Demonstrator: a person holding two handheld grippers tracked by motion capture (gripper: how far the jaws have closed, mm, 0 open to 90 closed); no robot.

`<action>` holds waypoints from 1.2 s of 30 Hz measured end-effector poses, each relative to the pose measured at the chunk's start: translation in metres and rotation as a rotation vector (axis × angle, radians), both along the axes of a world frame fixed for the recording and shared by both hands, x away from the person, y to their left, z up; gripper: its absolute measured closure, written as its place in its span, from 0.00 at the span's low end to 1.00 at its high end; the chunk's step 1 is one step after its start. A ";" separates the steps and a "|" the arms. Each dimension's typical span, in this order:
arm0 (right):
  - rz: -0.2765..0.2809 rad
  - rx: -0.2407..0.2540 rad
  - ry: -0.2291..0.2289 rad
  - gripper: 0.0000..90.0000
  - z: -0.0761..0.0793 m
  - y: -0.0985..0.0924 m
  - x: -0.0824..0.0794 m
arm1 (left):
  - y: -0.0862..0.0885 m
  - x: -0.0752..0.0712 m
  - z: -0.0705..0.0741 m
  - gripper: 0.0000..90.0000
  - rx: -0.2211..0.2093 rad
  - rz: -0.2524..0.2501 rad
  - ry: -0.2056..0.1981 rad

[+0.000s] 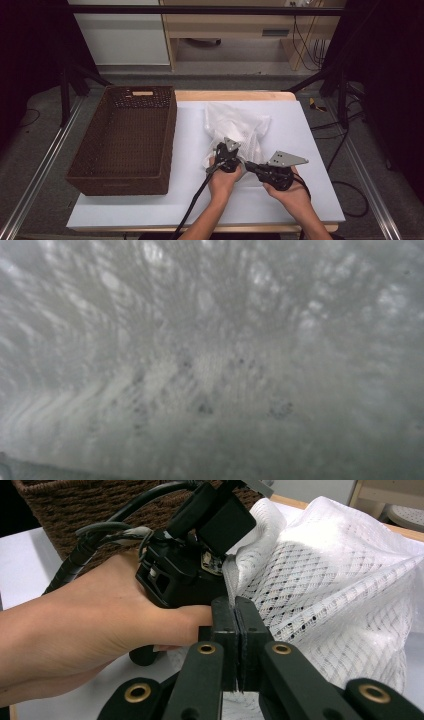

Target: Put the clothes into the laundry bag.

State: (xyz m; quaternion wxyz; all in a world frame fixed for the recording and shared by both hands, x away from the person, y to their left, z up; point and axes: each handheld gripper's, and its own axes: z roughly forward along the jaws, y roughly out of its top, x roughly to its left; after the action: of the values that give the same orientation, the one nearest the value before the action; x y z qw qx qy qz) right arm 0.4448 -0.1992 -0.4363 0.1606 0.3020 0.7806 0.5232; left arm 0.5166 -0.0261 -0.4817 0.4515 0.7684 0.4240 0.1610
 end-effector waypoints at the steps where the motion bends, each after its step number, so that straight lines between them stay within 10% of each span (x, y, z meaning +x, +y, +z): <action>1: 0.000 0.001 0.000 1.00 0.000 0.000 0.000 | 0.000 0.000 0.000 1.00 -0.004 0.002 -0.001; 25: 0.007 0.002 -0.016 1.00 0.001 0.003 0.000 | 0.011 0.001 0.001 1.00 -0.002 0.010 -0.001; 36: 0.002 0.008 -0.013 1.00 0.001 0.004 0.003 | 0.051 -0.037 0.013 1.00 -0.019 0.005 -0.011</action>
State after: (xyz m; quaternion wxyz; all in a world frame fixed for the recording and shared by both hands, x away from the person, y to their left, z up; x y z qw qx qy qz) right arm 0.4473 -0.1956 -0.4353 0.1639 0.2985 0.7777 0.5285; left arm 0.4797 0.0250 -0.4688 0.4608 0.7620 0.4250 0.1625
